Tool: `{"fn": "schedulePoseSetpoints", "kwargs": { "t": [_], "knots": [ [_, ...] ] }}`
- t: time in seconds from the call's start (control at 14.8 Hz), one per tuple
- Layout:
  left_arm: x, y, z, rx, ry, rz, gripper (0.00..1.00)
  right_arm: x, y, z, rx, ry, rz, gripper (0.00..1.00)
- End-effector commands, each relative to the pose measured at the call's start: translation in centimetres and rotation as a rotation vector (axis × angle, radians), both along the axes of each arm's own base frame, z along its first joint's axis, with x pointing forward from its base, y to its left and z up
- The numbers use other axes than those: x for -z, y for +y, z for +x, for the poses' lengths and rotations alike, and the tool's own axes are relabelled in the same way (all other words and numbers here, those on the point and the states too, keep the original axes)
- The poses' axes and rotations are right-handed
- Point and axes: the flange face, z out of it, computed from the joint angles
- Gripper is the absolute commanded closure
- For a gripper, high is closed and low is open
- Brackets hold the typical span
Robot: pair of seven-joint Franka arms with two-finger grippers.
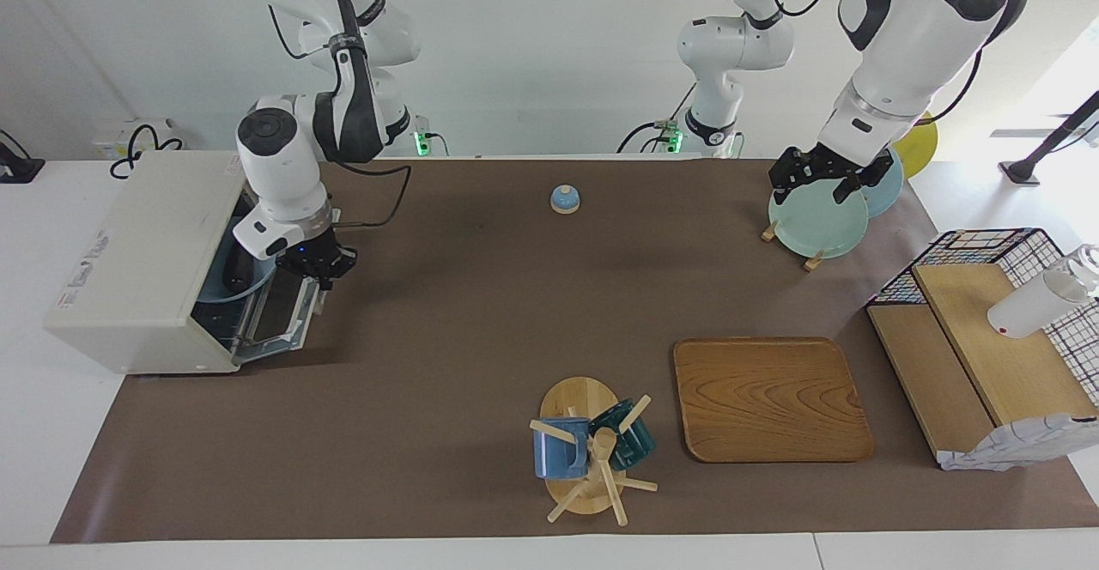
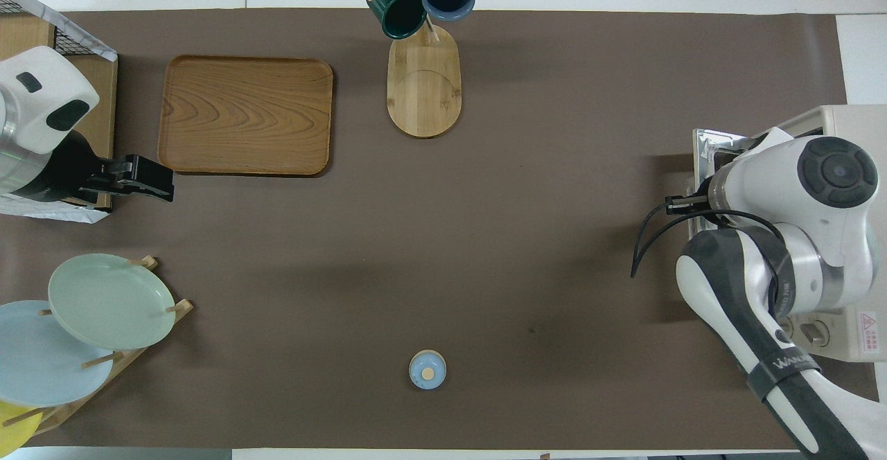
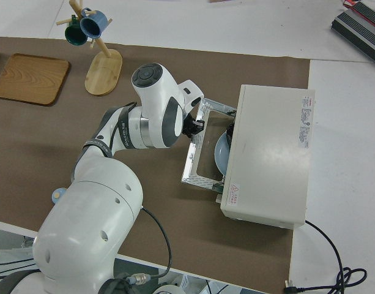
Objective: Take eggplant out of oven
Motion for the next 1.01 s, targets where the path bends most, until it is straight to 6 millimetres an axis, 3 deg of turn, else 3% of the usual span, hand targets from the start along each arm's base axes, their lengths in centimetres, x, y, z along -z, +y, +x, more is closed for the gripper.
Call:
{"fn": "schedulePoseSetpoints", "kwargs": {
  "t": [0.0, 0.61, 0.74, 0.95],
  "knots": [
    [-0.4, 0.2, -0.1, 0.004, 0.004, -0.006, 0.00, 1.8, -1.0, 0.2, 0.018, -0.031, -0.004, 1.00],
    [-0.4, 0.3, -0.1, 0.003, 0.004, -0.006, 0.00, 3.8, 0.6, 0.0, 0.122, 0.003, 0.058, 1.00],
    [-0.4, 0.3, -0.1, 0.003, 0.004, -0.006, 0.00, 3.3, 1.4, 0.2, 0.124, 0.004, 0.059, 1.00],
    [-0.4, 0.3, -0.1, 0.003, 0.004, -0.006, 0.00, 0.4, 2.5, 1.1, 0.117, 0.056, 0.047, 1.00]
  ]
}}
